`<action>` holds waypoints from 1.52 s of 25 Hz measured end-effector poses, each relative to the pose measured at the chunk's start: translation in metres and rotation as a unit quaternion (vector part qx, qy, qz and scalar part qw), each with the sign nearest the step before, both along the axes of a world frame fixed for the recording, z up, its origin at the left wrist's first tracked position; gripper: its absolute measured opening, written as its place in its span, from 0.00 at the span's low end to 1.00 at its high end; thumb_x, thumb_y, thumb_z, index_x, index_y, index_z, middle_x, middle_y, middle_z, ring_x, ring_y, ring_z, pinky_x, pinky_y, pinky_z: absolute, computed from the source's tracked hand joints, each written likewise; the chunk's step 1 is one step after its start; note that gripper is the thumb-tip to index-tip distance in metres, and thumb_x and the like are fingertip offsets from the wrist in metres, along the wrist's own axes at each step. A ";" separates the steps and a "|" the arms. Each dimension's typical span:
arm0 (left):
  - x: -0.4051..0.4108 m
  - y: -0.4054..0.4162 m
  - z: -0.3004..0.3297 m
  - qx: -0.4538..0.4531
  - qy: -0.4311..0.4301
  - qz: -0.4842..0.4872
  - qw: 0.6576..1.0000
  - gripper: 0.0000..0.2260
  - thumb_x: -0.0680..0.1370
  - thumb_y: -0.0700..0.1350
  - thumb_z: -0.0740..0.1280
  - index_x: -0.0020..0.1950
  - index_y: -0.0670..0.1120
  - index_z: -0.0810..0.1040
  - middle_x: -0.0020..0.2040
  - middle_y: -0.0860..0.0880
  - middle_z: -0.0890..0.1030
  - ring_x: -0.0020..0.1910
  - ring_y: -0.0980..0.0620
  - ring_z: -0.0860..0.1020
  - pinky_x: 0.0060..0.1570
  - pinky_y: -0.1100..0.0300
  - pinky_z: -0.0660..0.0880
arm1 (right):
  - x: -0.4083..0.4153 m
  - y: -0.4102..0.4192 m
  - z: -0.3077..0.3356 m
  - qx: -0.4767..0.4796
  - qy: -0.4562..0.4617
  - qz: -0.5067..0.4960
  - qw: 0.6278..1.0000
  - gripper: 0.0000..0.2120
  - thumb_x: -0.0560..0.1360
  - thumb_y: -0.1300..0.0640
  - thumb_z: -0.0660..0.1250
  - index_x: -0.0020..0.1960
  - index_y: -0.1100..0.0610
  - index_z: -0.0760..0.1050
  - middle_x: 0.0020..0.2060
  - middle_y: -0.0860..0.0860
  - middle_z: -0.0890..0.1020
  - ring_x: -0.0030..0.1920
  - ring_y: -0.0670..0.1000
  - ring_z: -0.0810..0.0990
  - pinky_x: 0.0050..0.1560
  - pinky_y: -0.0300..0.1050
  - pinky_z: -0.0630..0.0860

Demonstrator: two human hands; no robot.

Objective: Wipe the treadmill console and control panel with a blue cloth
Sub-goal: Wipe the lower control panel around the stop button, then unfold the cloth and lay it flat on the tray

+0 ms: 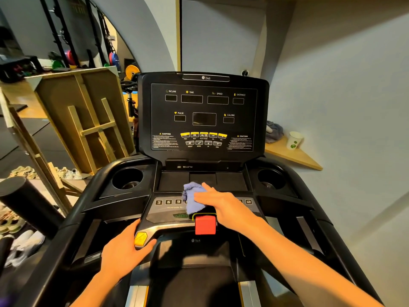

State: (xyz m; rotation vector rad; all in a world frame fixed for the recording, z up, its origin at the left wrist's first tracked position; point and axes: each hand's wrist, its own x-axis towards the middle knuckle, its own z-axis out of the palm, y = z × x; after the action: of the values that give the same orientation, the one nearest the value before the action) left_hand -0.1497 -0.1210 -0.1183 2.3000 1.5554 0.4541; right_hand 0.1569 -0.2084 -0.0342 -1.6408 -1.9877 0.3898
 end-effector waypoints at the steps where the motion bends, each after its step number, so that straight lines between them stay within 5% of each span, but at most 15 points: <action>1: 0.000 0.000 0.000 -0.003 0.002 0.000 1.000 0.40 0.71 0.69 0.65 0.77 0.50 0.64 0.65 0.53 0.79 0.59 0.53 0.80 0.51 0.63 0.76 | 0.004 0.008 -0.009 -0.015 -0.023 -0.005 1.000 0.34 0.75 0.74 0.62 0.69 0.41 0.68 0.77 0.52 0.62 0.77 0.53 0.54 0.75 0.53 0.59; 4: 0.000 0.000 0.001 -0.013 0.004 0.001 1.000 0.40 0.71 0.69 0.65 0.77 0.50 0.63 0.66 0.53 0.78 0.61 0.53 0.79 0.54 0.61 0.75 | 0.009 0.019 -0.034 -0.069 -0.069 -0.005 0.995 0.38 0.74 0.74 0.63 0.73 0.41 0.62 0.78 0.50 0.55 0.78 0.55 0.52 0.74 0.58 0.60; 9: -0.006 0.003 0.006 -0.051 -0.028 -0.040 0.998 0.40 0.69 0.71 0.62 0.76 0.50 0.64 0.62 0.54 0.77 0.58 0.55 0.77 0.52 0.60 0.74 | 0.004 0.010 -0.034 -0.045 -0.123 0.066 0.989 0.22 0.82 0.58 0.58 0.75 0.50 0.63 0.78 0.45 0.58 0.78 0.54 0.51 0.77 0.54 0.53; 12: 0.004 0.010 0.024 -0.018 -0.112 -0.011 0.993 0.35 0.72 0.66 0.60 0.74 0.47 0.67 0.59 0.49 0.74 0.57 0.51 0.74 0.56 0.54 0.72 | 0.016 0.001 -0.016 0.053 -0.078 -0.020 0.995 0.20 0.81 0.55 0.59 0.72 0.51 0.69 0.71 0.45 0.71 0.72 0.48 0.68 0.66 0.50 0.70; 15: 0.038 0.028 0.054 0.067 -0.115 -0.002 0.991 0.24 0.77 0.55 0.67 0.70 0.46 0.73 0.60 0.47 0.76 0.59 0.47 0.74 0.61 0.49 0.72 | 0.043 0.001 0.007 0.158 -0.070 -0.135 0.976 0.13 0.76 0.58 0.66 0.59 0.51 0.81 0.50 0.45 0.85 0.49 0.49 0.83 0.47 0.45 0.78; 19: 0.092 0.054 0.084 0.044 -0.091 -0.124 0.987 0.15 0.76 0.49 0.70 0.61 0.49 0.79 0.52 0.51 0.79 0.52 0.50 0.77 0.57 0.50 0.74 | 0.076 0.004 0.023 0.022 0.006 -0.137 0.990 0.08 0.77 0.51 0.66 0.51 0.48 0.83 0.44 0.41 0.84 0.43 0.42 0.79 0.48 0.45 0.78; 23: 0.128 0.063 0.093 0.000 -0.014 -0.173 0.985 0.20 0.73 0.60 0.65 0.57 0.49 0.81 0.49 0.51 0.80 0.49 0.52 0.78 0.53 0.57 0.74 | 0.086 0.010 0.015 -0.074 0.000 -0.110 0.991 0.06 0.73 0.48 0.69 0.46 0.46 0.84 0.39 0.41 0.83 0.37 0.41 0.78 0.43 0.49 0.80; 27: 0.139 0.071 0.090 -0.023 0.021 -0.210 0.977 0.24 0.70 0.68 0.59 0.51 0.52 0.81 0.45 0.54 0.78 0.46 0.56 0.77 0.48 0.58 0.72 | 0.081 0.018 0.009 -0.089 -0.007 -0.082 0.993 0.07 0.70 0.45 0.69 0.43 0.45 0.83 0.36 0.42 0.81 0.37 0.42 0.78 0.41 0.48 0.79; 38: 0.132 0.092 0.084 -0.055 -0.084 -0.316 0.943 0.09 0.71 0.57 0.68 0.40 0.53 0.80 0.36 0.54 0.80 0.39 0.55 0.77 0.42 0.63 0.73 | 0.074 0.031 0.007 -0.112 -0.061 -0.047 0.991 0.05 0.72 0.46 0.70 0.42 0.47 0.77 0.39 0.42 0.78 0.42 0.42 0.73 0.43 0.38 0.72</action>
State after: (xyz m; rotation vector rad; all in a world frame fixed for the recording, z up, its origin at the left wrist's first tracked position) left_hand -0.0181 -0.0293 -0.0342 2.4255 0.6780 0.3630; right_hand 0.2312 -0.1774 -0.0276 -1.9316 -2.0043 0.5036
